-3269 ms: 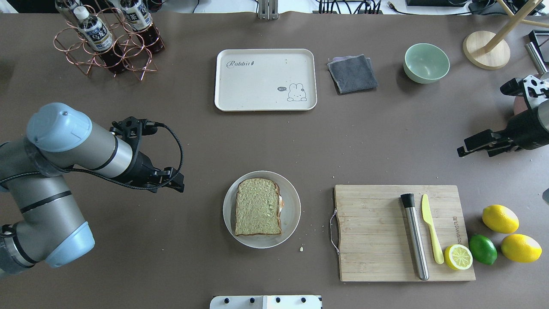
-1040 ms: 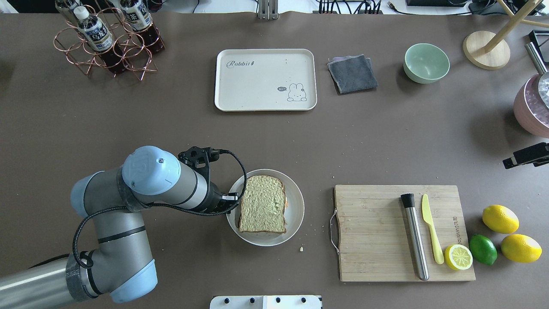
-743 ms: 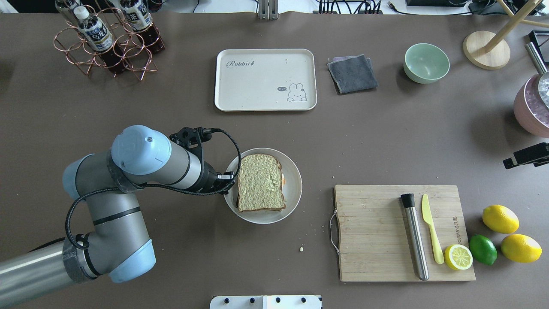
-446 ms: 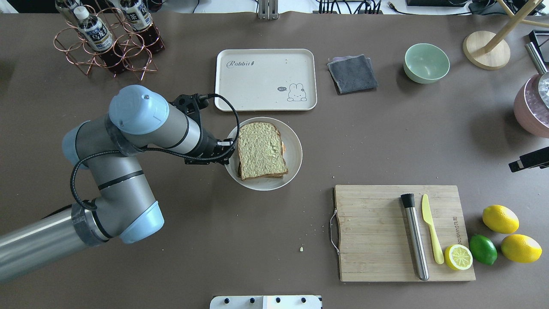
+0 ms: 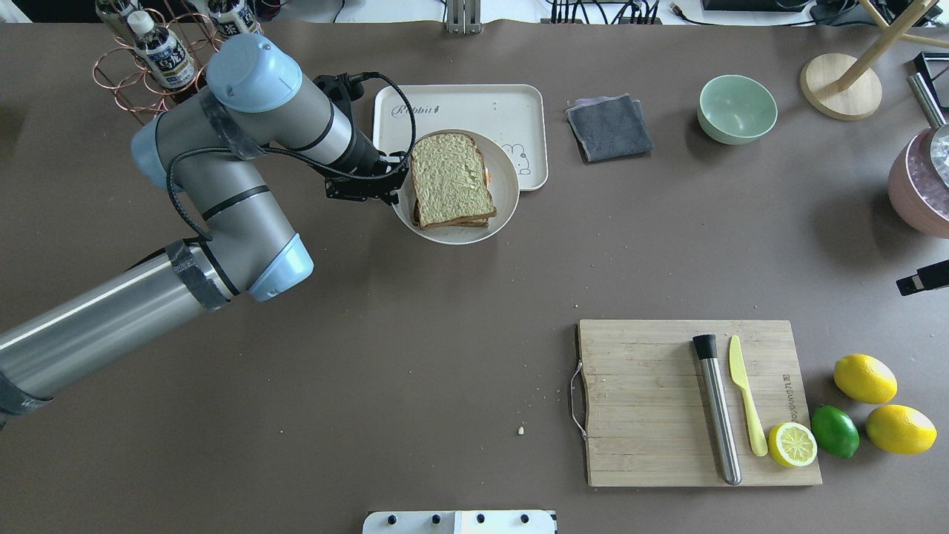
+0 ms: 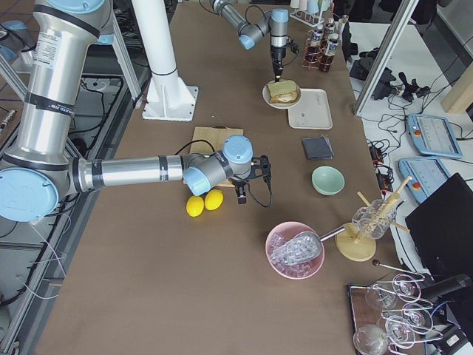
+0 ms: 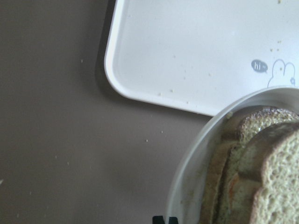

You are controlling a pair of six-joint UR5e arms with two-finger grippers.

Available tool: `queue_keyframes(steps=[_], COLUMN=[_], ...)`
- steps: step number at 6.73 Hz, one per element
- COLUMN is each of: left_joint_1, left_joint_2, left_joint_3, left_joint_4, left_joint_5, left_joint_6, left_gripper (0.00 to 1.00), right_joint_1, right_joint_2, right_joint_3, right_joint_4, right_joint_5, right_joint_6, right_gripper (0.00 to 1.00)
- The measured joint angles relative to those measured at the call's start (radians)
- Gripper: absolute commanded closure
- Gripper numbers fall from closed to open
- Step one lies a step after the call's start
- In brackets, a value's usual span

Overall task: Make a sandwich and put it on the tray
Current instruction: 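Lift the plate with the left gripper and carry it onto the white tray, then release the plate on the tray and raise the left gripper away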

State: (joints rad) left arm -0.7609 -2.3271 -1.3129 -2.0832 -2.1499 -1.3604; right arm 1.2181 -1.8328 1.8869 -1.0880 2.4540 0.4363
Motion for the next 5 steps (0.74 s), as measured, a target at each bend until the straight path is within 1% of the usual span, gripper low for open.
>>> queue_keyframes(steps=[2, 3, 4, 5], left_joint_1=[-0.042, -0.051, -0.056, -0.057], left_joint_2=[-0.148, -0.192, -0.225, -0.248], left_joint_3=[0.299, 0.413, 0.491, 0.538], left_joint_4=[-0.125, -0.195, -0.234, -0.253], left_joint_5=[-0.016, -0.018, -0.018, -0.017], left_joint_6=[0.066, 0.076, 0.079, 0.079], left_gripper=[1.0, 1.0, 1.0, 1.0], right_joint_1=[0.039, 0.048, 0.057, 0.059], right_joint_2=[-0.002, -0.002, -0.004, -0.003], right_joint_3=[0.002, 0.003, 0.004, 0.002], right_joint_4=[0.0, 0.0, 0.0, 0.0], right_joint_5=[0.021, 0.026, 0.027, 0.027], right_joint_6=[-0.047, -0.053, -0.055, -0.056], right_gripper=[0.0, 0.0, 0.0, 0.0])
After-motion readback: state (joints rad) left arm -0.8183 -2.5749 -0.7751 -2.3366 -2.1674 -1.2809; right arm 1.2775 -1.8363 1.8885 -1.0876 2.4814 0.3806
